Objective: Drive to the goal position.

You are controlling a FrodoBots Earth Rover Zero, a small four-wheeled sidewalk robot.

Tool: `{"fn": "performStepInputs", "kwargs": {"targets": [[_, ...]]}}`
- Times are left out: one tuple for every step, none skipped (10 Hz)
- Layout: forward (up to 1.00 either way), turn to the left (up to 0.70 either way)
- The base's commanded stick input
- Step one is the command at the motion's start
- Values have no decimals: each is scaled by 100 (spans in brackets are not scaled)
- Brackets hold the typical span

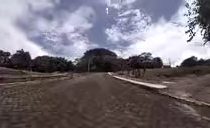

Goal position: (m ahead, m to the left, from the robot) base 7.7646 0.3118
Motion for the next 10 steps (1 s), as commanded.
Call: {"fn": "performStepInputs", "kwargs": {"targets": [[100, 0], [100, 0], [100, 0], [100, 0], [100, 0], [100, 0], [100, 0], [100, 0], [100, 0], [100, 0]]}}
